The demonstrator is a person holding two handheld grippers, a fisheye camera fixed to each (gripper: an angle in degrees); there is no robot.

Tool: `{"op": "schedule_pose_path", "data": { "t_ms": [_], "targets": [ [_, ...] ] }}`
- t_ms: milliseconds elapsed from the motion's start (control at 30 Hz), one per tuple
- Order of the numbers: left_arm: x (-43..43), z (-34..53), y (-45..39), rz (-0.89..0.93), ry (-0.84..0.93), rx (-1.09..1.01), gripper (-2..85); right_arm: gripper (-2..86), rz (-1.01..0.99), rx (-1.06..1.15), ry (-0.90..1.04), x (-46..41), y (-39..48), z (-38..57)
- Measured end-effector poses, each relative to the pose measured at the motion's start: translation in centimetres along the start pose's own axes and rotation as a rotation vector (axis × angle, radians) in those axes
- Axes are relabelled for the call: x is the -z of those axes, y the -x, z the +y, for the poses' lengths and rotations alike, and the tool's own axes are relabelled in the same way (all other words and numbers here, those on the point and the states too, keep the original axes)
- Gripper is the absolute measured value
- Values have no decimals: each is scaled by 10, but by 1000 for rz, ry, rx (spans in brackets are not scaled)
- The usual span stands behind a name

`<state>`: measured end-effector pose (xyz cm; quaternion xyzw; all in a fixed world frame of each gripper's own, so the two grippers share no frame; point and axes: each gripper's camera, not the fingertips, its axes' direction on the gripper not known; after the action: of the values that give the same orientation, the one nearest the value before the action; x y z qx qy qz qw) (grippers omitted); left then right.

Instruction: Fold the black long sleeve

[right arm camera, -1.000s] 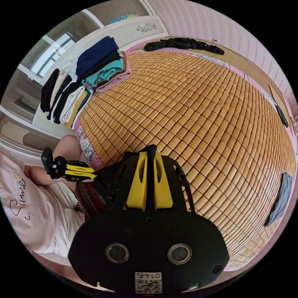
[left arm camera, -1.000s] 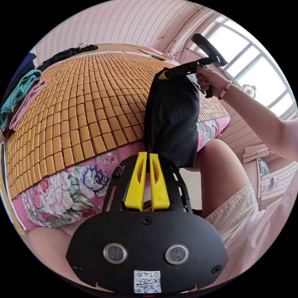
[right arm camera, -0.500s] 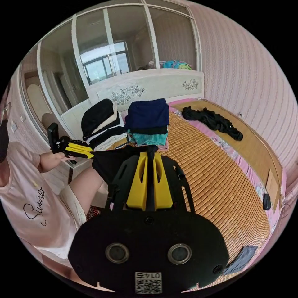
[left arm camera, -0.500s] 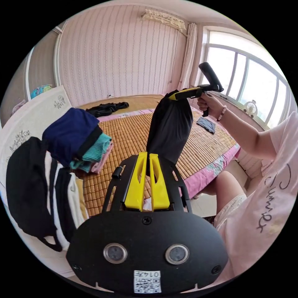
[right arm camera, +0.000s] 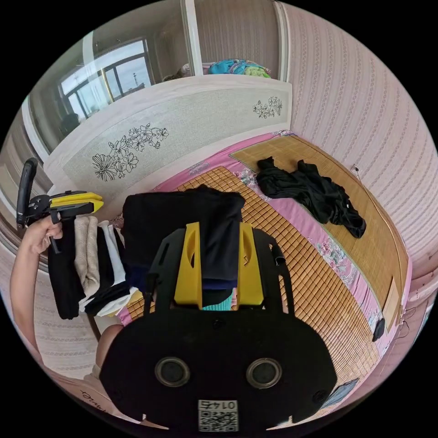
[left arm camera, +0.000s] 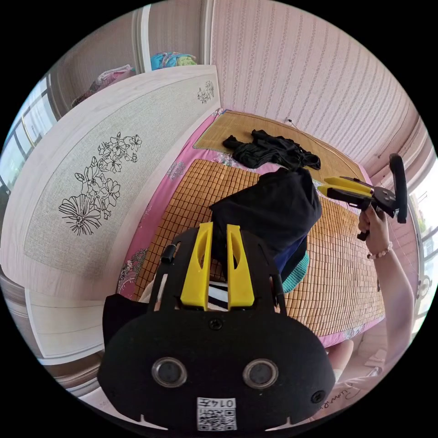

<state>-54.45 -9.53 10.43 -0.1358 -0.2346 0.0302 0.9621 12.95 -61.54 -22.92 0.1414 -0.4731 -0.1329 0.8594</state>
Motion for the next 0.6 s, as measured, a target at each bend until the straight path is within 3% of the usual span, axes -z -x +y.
{"op": "schedule_pose_path", "data": {
  "t_ms": [133,300,433,600],
  "targets": [
    [9,10,-17,-33,-68,-77,56,112,17,13,-18,-23,0,16],
    [68,50,-63,-61,-271,-279,49,115,-191,-47,-107,19,-31,47],
    [122,105,-99,-21,-470,-378,45,114,-245,-21,-239,90,-50,148],
    [145,205,-174,185,-585,-571,48,104,-65,-133,-240,144,-58,352]
  ]
}}
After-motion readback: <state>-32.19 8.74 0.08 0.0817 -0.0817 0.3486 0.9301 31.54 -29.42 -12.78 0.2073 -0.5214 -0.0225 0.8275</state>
